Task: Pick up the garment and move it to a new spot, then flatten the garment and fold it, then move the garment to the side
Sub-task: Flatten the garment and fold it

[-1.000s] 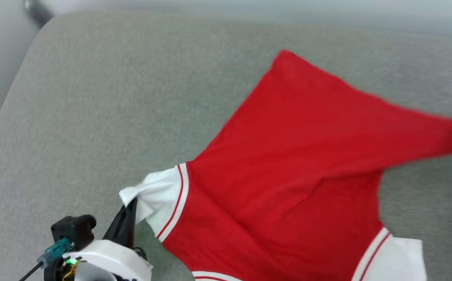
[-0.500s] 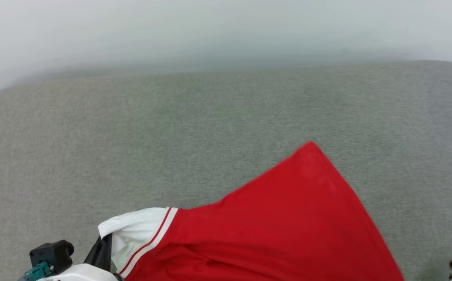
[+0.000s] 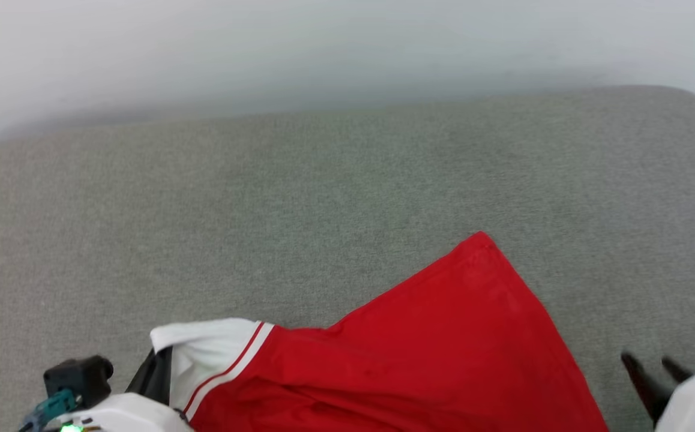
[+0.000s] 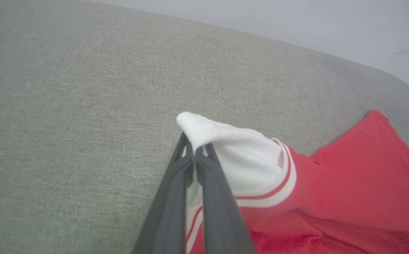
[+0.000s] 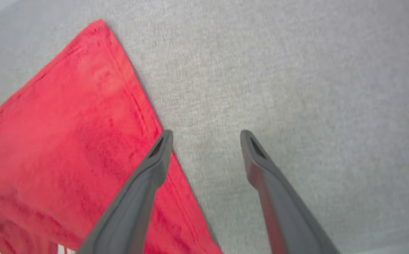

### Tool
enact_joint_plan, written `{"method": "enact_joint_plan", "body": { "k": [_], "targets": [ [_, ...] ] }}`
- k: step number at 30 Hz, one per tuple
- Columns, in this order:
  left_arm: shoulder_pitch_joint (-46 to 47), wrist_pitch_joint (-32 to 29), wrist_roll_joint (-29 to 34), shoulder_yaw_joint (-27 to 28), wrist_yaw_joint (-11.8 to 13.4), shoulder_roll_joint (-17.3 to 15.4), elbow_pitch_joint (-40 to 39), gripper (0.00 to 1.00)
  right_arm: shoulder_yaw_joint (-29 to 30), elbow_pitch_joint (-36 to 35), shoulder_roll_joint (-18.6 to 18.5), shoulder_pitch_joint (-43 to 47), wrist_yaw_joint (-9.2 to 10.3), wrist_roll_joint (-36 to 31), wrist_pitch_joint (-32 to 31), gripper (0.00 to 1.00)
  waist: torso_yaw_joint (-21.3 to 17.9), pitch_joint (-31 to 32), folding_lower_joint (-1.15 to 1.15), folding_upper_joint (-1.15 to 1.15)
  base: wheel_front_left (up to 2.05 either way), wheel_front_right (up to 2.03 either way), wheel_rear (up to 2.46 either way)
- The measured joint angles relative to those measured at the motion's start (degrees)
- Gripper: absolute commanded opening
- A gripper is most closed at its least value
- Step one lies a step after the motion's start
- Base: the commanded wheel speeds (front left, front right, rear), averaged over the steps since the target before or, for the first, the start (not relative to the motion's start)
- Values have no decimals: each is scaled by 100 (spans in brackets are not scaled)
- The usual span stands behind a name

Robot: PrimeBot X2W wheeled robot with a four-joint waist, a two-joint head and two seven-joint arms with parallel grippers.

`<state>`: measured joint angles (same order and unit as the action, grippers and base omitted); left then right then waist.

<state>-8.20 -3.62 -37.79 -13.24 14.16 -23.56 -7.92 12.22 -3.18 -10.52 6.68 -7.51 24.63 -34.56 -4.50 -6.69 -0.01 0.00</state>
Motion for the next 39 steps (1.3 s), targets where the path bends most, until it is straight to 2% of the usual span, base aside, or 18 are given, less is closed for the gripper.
{"method": "enact_joint_plan", "body": {
  "k": [5,9,12,16,20,24,32,33,34,35,39],
  "targets": [
    [415,-14,104,-143,-86,21,-110,0,-333,331,-88,-881,0,9,844,100,181,-320,1,0,0,0,0],
    [775,12,194,-269,-255,12,-87,0,-694,654,-260,-1613,0,-1,862,100,407,-565,1,0,0,0,0],
    [964,29,238,-358,-319,38,-53,0,-978,977,-350,-2147,0,3,375,100,593,-732,2,0,0,0,0],
    [1227,54,286,-485,-413,115,10,0,-1183,1348,-584,-2683,0,-178,-846,100,850,-916,2,0,0,0,0],
    [1445,88,296,-554,-512,167,91,0,-1255,1437,-571,-3168,0,-258,-1818,100,1055,-1095,2,0,0,0,0],
    [1620,142,330,-604,-580,204,164,0,-1384,1570,-581,-3476,0,-464,-2223,100,1188,-1281,2,0,0,0,0],
    [1796,238,335,-686,-662,269,304,0,-1456,2045,-623,-3789,0,-454,-2398,100,1340,-1506,1,0,0,0,0],
    [1796,246,334,-683,-662,270,321,0,-1462,2069,-626,-3800,0,-409,-2407,95,1341,-1513,1,0,0,0,0],
    [1796,258,334,-682,-662,272,333,0,-1471,2084,-634,-3807,0,-339,-2412,31,1339,-1516,1,0,0,0,0],
    [1796,267,333,-681,-662,272,344,0,-1483,2086,-642,-3811,0,-299,-2417,0,1337,-1517,1,0,0,0,0],
    [1792,283,326,-668,-658,266,392,0,-1614,2087,-682,-3809,0,-186,-2390,0,1312,-1473,2,0,0,0,0]
  ]
}}
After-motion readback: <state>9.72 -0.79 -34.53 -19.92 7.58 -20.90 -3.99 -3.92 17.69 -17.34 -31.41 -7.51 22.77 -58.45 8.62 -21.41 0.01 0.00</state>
